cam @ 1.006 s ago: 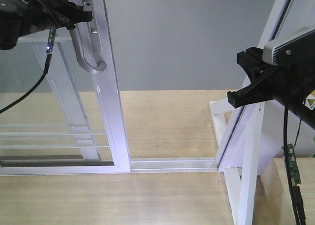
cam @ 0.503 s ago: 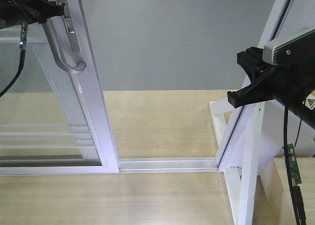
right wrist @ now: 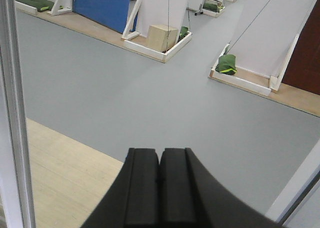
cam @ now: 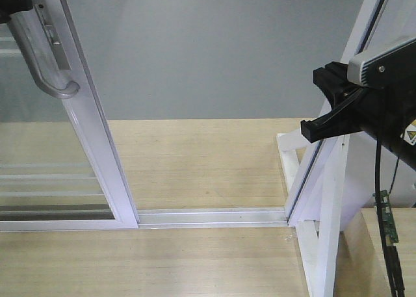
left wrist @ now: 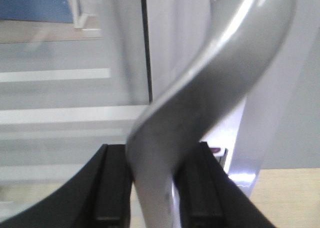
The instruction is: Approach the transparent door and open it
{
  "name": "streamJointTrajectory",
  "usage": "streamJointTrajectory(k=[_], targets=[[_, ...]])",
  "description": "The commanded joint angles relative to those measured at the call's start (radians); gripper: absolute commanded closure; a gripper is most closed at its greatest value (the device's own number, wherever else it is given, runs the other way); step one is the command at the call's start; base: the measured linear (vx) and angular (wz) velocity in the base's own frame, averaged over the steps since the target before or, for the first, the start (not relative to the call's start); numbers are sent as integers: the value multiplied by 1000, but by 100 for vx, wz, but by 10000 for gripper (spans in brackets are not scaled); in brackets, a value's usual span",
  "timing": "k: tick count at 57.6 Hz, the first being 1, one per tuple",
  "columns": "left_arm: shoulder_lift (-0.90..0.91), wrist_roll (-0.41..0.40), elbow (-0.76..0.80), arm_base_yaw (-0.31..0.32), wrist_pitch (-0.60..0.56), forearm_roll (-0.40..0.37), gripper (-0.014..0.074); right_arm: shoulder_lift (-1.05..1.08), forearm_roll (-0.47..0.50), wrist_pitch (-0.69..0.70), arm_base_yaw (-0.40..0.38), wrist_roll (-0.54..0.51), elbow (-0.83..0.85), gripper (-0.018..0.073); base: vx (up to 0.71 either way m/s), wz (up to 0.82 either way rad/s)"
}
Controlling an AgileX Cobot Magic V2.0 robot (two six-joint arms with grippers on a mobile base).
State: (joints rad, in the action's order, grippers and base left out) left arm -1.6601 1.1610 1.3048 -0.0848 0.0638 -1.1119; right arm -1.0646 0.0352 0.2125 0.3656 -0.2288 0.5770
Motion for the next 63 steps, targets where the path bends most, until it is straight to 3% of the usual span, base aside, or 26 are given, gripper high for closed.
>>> streamJointTrajectory(k=[1, 10, 35, 41, 53, 63], targets=[[160, 9, -59, 14, 51, 7, 599, 50, 21, 55, -4, -8, 27, 564, 0, 0], [277, 10, -216, 17, 75, 6, 599, 146, 25, -58, -4, -15, 27, 564, 0, 0], [786, 2, -641, 86, 288, -6, 596, 484, 14, -420, -4, 42, 27, 563, 0, 0], [955, -32, -746, 86, 353, -6, 596, 547, -16, -472, -4, 84, 17, 563, 0, 0], [1264, -208, -902, 84, 394, 3, 596, 621, -85, -497, -4, 150, -23, 563, 0, 0], [1399, -310, -948, 84, 393, 99, 596, 625, -91, -490, -4, 143, -25, 563, 0, 0]])
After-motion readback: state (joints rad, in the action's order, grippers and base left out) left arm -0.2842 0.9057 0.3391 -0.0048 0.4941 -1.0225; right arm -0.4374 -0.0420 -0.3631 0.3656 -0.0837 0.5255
